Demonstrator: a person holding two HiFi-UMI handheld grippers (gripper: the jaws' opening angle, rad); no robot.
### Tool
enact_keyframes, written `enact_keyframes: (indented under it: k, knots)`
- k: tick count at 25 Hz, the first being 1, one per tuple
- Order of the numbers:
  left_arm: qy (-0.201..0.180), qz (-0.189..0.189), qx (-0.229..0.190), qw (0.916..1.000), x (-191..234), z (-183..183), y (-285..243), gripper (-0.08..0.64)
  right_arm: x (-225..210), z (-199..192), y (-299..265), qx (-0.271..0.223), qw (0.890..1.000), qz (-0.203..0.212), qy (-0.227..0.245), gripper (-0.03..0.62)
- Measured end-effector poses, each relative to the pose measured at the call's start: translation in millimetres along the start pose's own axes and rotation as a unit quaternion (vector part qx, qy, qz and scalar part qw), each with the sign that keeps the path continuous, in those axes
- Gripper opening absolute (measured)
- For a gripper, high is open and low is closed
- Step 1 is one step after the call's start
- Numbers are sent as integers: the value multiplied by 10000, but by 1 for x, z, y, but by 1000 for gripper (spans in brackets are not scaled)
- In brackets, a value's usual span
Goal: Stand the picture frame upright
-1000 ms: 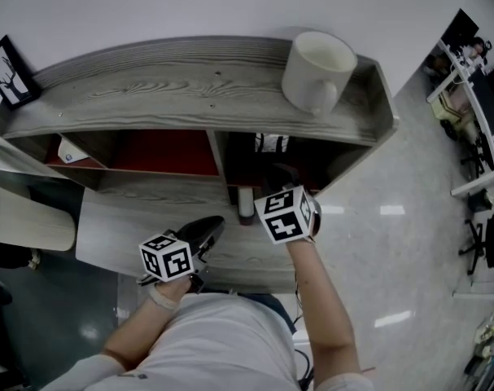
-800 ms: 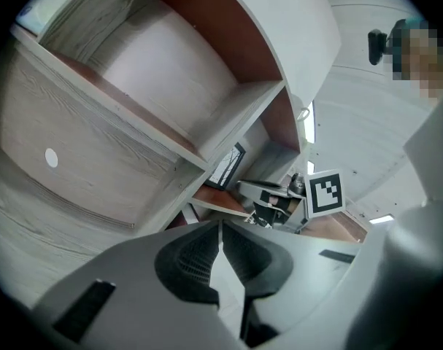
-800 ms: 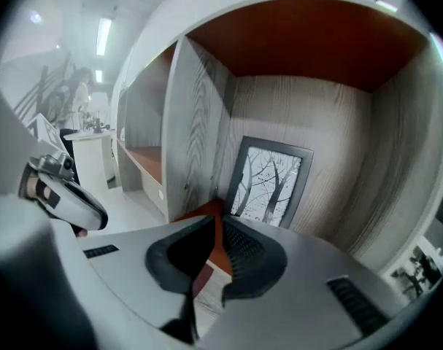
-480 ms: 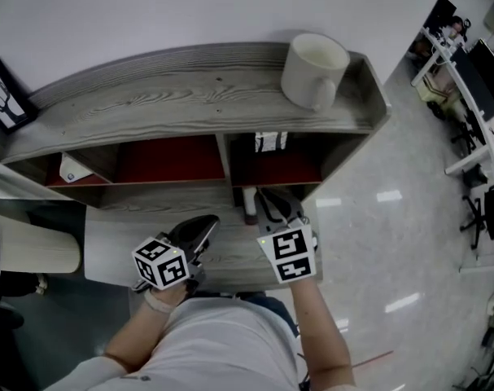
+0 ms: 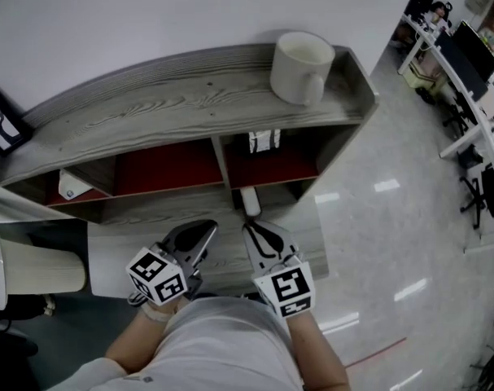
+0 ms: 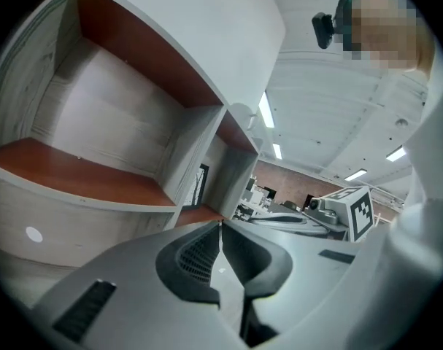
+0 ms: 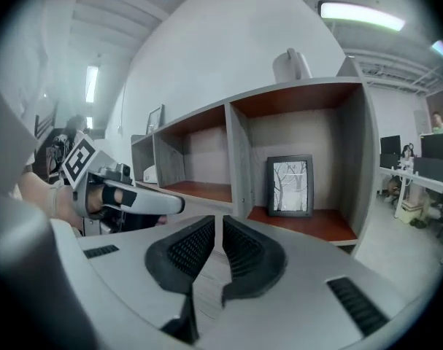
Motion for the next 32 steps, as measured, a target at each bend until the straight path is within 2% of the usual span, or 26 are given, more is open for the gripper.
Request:
enact_keyframes:
  k: [5,10,16,22,32]
  knots:
    - [-278,-203,51,9994,-6,5,-1,25,3,-14,20,-289,9981,-134,-529,44]
    - [-342,-378,128,9986,-9,1,-3,25,-2,-23,39,-367,9962,-344,-715,44]
    - [-293,-471,223,9982,-12,-2,-5,25,-7,-20,48,-546,9944,-583,-688,44]
    - [-253,-499,272,9981,-12,-4,-6,25,-3,-15,51,-537,9942,-804,-463,43]
    - [-313,-609,292,9972,-14,-5,-3,25,1,-12,55,-678,9925,-857,-551,44]
Point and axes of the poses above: the fingertips, and each gripper's own axes: y backward along the fingers, x to its left, z out of its top, the point moved 8 cm from there along y, backward along the fingers, and after that the axes turned 1 degree about y, right-handed, at the moved point
